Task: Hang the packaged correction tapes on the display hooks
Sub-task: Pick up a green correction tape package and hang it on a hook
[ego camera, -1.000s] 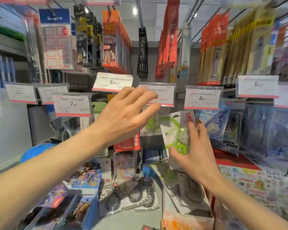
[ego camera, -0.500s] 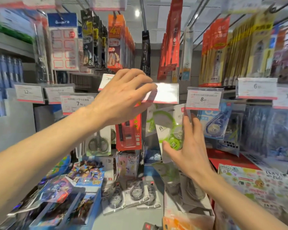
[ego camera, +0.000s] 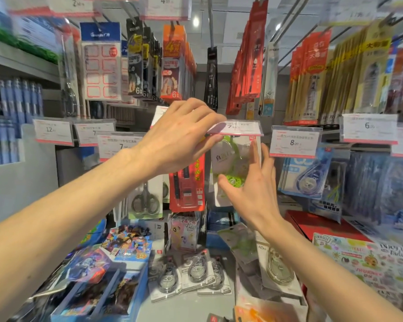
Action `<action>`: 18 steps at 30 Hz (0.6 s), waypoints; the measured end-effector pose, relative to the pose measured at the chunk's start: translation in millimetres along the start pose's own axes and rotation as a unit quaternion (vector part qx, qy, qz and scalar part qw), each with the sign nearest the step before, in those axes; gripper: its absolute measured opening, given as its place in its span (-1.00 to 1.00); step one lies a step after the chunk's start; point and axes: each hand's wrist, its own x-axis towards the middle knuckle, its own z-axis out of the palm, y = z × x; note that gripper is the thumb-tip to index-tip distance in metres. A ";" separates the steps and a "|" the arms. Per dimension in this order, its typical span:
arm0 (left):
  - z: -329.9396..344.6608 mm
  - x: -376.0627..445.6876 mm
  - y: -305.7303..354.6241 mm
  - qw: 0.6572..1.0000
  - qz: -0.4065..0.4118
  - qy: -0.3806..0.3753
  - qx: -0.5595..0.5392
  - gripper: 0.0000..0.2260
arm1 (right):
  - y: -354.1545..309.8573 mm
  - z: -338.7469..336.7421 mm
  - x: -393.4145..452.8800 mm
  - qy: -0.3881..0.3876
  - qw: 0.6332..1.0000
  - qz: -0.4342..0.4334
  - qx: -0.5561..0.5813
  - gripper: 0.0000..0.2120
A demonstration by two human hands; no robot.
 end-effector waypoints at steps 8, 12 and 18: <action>-2.4 0.0 0.2 1.000 -0.002 -0.013 0.004 -0.59 | -1.1 5.6 4.8 -0.035 0.998 0.025 -0.041 -0.56; -1.1 -1.8 -0.5 1.000 0.006 -0.013 0.015 -0.58 | 10.3 26.8 20.7 -0.044 0.998 0.036 -0.022 -0.25; -0.4 -5.3 0.4 1.000 0.014 -0.001 0.020 -0.65 | 22.0 57.5 44.4 -0.040 0.996 0.077 -0.019 -0.09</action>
